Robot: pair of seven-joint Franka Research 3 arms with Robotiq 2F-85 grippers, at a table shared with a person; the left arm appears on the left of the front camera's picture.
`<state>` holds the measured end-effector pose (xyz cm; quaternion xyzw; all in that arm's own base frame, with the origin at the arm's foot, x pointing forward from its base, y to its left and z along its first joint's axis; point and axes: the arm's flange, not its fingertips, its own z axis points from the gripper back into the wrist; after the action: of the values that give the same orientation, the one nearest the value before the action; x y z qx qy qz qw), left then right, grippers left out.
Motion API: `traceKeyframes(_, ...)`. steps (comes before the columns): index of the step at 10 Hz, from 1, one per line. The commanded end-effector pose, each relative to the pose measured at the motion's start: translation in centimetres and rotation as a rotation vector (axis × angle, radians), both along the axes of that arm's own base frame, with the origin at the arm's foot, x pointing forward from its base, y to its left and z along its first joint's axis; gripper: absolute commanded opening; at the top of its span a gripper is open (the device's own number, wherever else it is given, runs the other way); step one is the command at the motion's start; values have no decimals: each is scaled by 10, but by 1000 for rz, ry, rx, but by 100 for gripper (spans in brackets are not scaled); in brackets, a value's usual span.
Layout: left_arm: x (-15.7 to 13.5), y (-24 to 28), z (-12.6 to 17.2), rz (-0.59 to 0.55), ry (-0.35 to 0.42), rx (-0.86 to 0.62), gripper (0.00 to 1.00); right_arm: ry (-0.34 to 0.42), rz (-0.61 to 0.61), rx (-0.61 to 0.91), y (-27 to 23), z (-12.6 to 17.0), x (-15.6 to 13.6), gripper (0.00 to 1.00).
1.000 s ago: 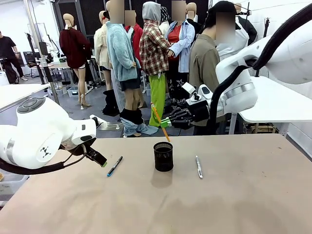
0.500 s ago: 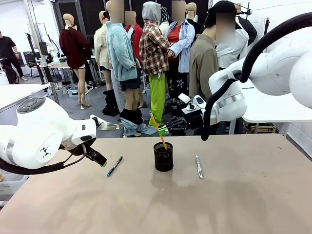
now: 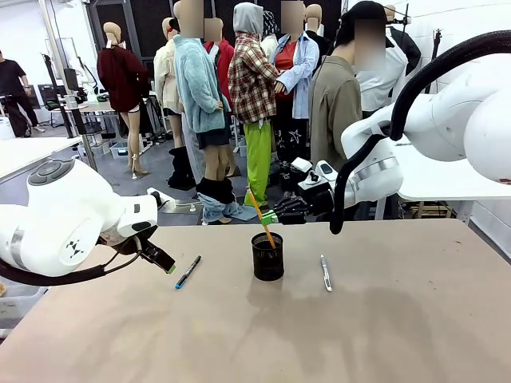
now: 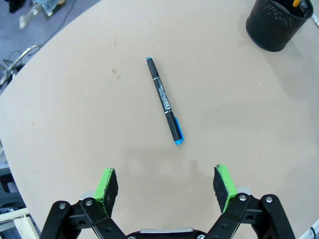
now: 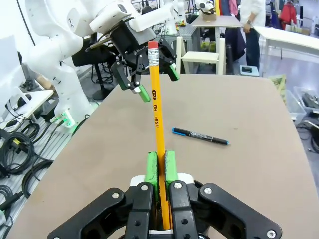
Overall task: Place the pens into the pen holder.
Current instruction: Pick up a writing instrument from the table and place it into the Pen holder.
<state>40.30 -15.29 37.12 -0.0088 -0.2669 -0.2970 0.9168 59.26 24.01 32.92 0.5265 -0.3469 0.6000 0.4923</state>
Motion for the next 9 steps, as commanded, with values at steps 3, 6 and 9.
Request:
traceKeyframes(3, 0, 2, 0, 3, 0, -3, 100, 37, 23, -13, -2, 3, 9, 74)
traceKeyframes(6, 0, 2, 0, 3, 0, -3, 100, 3, 2, -26, -15, 17, -4, 89)
traceKeyframes(9, 0, 2, 0, 3, 0, -3, 100, -26, -259, -241, -70, 70, -42, 89)
